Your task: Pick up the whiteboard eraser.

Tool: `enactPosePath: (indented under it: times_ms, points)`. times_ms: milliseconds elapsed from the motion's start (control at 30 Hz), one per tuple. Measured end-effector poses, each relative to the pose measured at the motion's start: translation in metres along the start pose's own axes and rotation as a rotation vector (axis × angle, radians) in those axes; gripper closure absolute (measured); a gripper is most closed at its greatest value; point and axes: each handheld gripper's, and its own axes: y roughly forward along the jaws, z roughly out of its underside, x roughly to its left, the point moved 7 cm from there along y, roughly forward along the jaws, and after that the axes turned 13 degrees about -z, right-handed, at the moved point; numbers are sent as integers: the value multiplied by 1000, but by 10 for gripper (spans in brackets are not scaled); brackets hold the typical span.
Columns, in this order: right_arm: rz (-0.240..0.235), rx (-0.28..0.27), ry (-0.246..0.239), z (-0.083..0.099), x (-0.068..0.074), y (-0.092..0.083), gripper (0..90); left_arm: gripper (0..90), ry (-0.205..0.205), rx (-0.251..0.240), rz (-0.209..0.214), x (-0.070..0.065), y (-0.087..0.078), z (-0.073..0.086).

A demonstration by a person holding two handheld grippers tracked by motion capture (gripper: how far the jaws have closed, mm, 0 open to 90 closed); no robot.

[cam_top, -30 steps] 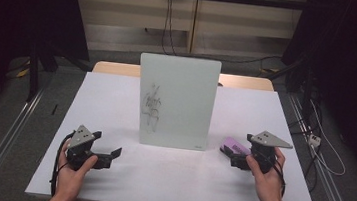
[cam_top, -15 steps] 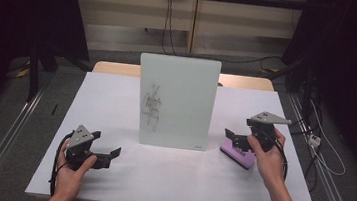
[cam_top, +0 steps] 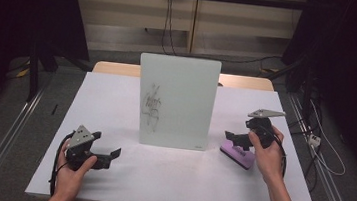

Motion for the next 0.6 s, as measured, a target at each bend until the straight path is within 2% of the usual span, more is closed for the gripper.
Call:
enactPosePath:
  times_ms: [100,200,333,400,500,600]
  points:
    - [-22,23,4,3,0,0,56,47,0,-4,-5,1,-1,-1]
    - [-64,49,16,7,2,1,63,47,2,-3,-5,1,-2,-1]
    - [-82,104,-10,9,3,2,62,47,0,-1,-2,1,0,0]
    - [-76,162,-35,11,2,1,68,47,0,0,-3,1,0,0]
    - [-73,196,-48,14,0,1,71,47,5,-5,-3,2,-1,0]
    - [-59,236,-87,17,0,0,94,47,2,-5,-5,4,-1,0]
